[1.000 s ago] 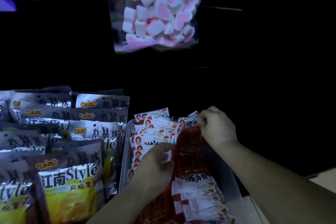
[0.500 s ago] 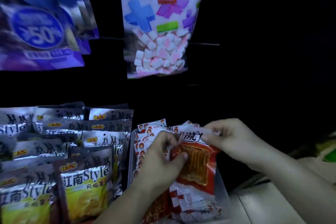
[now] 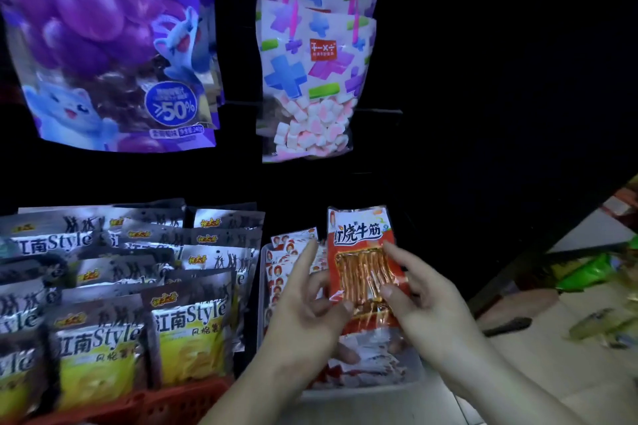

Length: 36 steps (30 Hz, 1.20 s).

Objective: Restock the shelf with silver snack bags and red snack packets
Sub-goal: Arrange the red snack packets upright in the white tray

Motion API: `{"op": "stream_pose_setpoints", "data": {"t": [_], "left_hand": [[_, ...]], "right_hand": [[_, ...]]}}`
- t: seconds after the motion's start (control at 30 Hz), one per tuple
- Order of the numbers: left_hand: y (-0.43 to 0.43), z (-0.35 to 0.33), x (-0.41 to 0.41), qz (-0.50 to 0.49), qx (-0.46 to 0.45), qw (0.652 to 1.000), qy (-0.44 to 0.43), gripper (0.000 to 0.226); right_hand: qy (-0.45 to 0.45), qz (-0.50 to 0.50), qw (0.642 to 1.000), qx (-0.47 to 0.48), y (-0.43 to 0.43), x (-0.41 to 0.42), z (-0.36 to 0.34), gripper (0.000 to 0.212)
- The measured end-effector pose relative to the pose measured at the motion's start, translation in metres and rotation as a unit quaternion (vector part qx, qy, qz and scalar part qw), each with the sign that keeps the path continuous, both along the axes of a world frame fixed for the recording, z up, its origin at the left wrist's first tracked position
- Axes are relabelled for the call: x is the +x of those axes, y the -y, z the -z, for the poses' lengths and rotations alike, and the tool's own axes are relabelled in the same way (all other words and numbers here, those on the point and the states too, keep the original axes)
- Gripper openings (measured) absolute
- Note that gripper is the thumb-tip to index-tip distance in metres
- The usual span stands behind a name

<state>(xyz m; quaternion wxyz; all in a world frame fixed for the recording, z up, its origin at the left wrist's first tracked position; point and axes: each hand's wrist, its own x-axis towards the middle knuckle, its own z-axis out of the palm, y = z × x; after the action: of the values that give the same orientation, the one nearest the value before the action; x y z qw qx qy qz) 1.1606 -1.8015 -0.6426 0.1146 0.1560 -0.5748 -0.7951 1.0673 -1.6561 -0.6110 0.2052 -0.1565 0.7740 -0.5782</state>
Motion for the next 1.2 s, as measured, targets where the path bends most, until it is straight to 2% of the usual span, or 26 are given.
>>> {"op": "stream_pose_setpoints", "data": {"t": [0.07,0.17,0.27,0.3,0.37,0.4,0.43,0.53,0.57,0.67,0.7,0.73,0.77,0.83,0.87,0.9,1.0,1.13,1.2], "left_hand": [[-0.002,0.005,0.002,-0.002,0.002,1.000,-0.016,0.096],[-0.002,0.012,0.001,-0.015,-0.008,0.999,-0.030,0.087],[-0.001,0.024,-0.002,-0.081,-0.058,0.995,0.005,0.074],[0.001,0.029,-0.001,-0.116,-0.129,0.984,0.025,0.071],[0.005,0.036,0.001,-0.175,-0.336,0.925,0.044,0.064],[0.006,0.035,0.000,-0.191,-0.395,0.898,0.021,0.059],[0.005,0.035,-0.002,-0.190,-0.418,0.888,-0.009,0.054],[0.000,0.027,-0.004,-0.183,-0.392,0.900,-0.048,0.056],[0.000,0.027,-0.004,-0.193,-0.413,0.889,-0.039,0.058],[0.005,0.027,-0.004,-0.200,-0.549,0.811,0.016,0.067],[0.005,0.027,-0.004,-0.186,-0.551,0.813,0.012,0.070],[0.005,0.025,-0.005,-0.168,-0.530,0.831,0.001,0.069],[0.001,0.022,-0.006,-0.143,-0.474,0.869,-0.007,0.067],[-0.005,0.014,-0.007,-0.119,-0.293,0.949,-0.006,0.061],[-0.008,0.012,-0.008,-0.120,-0.212,0.970,0.000,0.059],[-0.010,0.010,-0.009,-0.127,-0.170,0.977,0.004,0.056],[-0.006,0.009,-0.008,-0.156,-0.136,0.978,-0.003,0.048],[0.000,0.013,-0.011,-0.131,-0.038,0.990,-0.020,0.048],[-0.003,0.016,-0.011,-0.102,-0.015,0.995,-0.016,0.051]], "right_hand": [[0.003,0.004,1.000,-0.010,0.000,-0.001,0.004,0.067],[0.002,-0.023,1.000,-0.003,-0.001,-0.004,0.006,0.072],[-0.005,-0.040,0.999,0.016,0.000,-0.006,0.006,0.070],[-0.013,-0.038,0.999,0.018,0.001,-0.006,0.006,0.072],[-0.025,-0.040,0.999,0.018,0.003,-0.006,0.008,0.078],[-0.027,-0.046,0.998,0.017,0.005,-0.006,0.009,0.080],[-0.026,-0.053,0.998,0.016,0.006,-0.006,0.011,0.082],[-0.013,-0.060,0.998,0.000,0.009,-0.004,0.015,0.082],[-0.007,-0.063,0.998,-0.005,0.009,-0.004,0.016,0.081],[0.005,-0.086,0.996,-0.012,0.008,-0.002,0.013,0.074],[0.002,-0.089,0.996,-0.012,0.007,-0.003,0.013,0.073],[-0.004,-0.091,0.996,-0.011,0.007,-0.003,0.013,0.071],[-0.010,-0.098,0.995,-0.012,0.007,-0.002,0.014,0.067],[-0.009,-0.132,0.991,-0.018,0.009,0.000,0.015,0.060],[0.001,-0.156,0.988,-0.017,0.010,0.001,0.015,0.059],[0.016,-0.179,0.984,-0.014,0.010,0.002,0.015,0.059],[0.061,-0.195,0.979,-0.015,0.009,0.000,0.014,0.057],[-0.062,-0.006,0.998,-0.022,0.010,-0.010,0.022,0.049],[-0.046,-0.006,0.998,-0.047,0.012,-0.012,0.024,0.050]]}}
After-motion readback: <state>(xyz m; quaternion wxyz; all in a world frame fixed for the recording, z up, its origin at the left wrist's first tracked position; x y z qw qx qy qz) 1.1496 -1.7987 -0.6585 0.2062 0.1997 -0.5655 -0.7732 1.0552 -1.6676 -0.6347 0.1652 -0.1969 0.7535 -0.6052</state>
